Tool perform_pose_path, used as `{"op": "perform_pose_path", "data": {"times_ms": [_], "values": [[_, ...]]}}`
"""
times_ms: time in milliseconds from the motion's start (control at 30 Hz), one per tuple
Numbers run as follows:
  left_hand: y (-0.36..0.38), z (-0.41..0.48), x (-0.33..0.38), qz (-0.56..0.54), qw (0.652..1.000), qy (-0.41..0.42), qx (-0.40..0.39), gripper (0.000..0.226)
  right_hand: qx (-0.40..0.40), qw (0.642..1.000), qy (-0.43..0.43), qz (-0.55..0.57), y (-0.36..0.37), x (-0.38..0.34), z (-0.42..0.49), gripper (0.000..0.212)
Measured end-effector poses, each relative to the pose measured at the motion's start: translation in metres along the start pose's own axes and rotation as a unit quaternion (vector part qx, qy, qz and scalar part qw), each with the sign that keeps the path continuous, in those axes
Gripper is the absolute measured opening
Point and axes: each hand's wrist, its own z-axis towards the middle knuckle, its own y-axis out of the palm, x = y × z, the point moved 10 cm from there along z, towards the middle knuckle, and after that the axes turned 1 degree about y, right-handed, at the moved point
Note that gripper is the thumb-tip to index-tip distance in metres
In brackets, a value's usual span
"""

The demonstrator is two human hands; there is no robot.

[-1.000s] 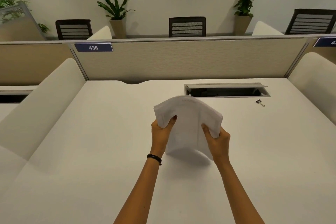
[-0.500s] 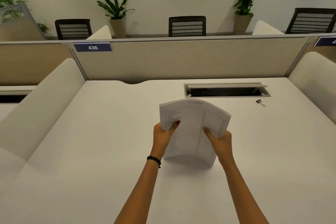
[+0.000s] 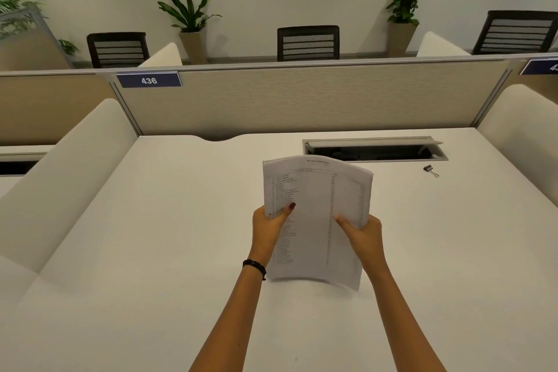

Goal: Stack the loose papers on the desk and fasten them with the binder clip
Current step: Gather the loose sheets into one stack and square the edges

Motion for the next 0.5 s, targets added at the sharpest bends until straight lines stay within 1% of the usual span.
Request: {"op": "perform_pose_path", "data": {"times_ms": [200,233,333,433,500], "values": [[0.002,0.004,-0.017,0.003,0.998,-0.067,-0.016,0.011,-0.039,0.997,0.059,-0.024,-0.003,0.016,0.010,0.027],[0.002,0.004,-0.022,-0.002,0.997,-0.079,-0.021,0.013,-0.045,0.996,0.069,-0.025,-0.003,0.019,0.012,0.028],[0.002,0.003,-0.035,-0.010,0.993,-0.111,-0.029,0.027,-0.065,0.994,0.084,-0.019,-0.004,0.026,0.014,0.030],[0.002,0.003,-0.036,-0.020,0.993,-0.115,-0.020,0.032,-0.068,0.994,0.081,-0.002,-0.004,0.023,0.015,0.029],[0.003,0.005,-0.028,-0.023,0.995,-0.094,-0.014,0.025,-0.048,0.997,0.064,0.001,-0.007,0.018,0.016,0.026]]}}
